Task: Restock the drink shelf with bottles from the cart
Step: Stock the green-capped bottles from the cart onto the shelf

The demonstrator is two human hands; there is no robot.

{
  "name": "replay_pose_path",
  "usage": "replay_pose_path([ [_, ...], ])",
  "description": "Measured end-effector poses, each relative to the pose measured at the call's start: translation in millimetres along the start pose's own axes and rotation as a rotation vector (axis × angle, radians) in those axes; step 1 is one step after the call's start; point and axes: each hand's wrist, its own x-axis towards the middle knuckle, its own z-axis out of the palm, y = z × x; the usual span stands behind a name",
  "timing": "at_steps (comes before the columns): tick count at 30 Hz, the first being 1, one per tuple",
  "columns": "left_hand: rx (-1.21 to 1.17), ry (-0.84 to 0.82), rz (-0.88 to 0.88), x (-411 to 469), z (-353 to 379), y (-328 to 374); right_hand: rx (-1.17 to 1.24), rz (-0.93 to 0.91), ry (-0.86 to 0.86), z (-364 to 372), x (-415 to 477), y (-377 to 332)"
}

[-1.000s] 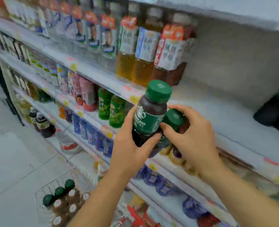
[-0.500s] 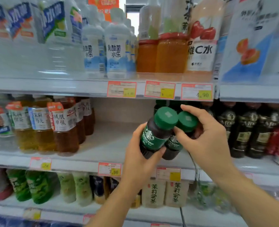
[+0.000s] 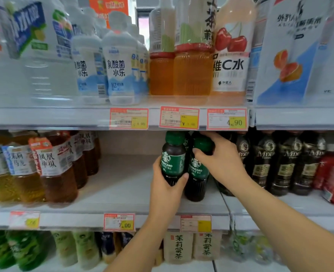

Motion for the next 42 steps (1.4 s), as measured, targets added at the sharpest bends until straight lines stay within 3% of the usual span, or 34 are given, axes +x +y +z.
replay_pose_path([
  [7, 0.100, -0.120, -0.146, 22.8, 10.7, -15.1, -0.354, -0.062, -0.170, 1.5, 24.0, 7.6],
  [12, 0.216, -0.237, -0.235, 30.9, 9.5, -19.2, -0.439, -0.084, -0.131, -2.0, 16.0, 7.7],
  [17, 0.276, -0.474, -0.196, 30.8, -15.5, -17.3, -0.310, -0.223, 0.019, 7.2, -50.6, 24.9],
  [22, 0.355, -0.423, -0.189, 36.0, -16.3, -20.1, -0.312, -0.043, -0.114, 32.1, -71.9, 59.0],
  [28, 0.335, -0.359, -0.226, 45.6, -7.2, -32.4, -0.312, 0.079, -0.213, 41.2, -68.3, 52.5],
  [42, 0.341, -0.341, -0.190, 60.5, 7.0, -50.5, -0.334, 0.135, -0.256, 50.8, -45.0, 56.4],
])
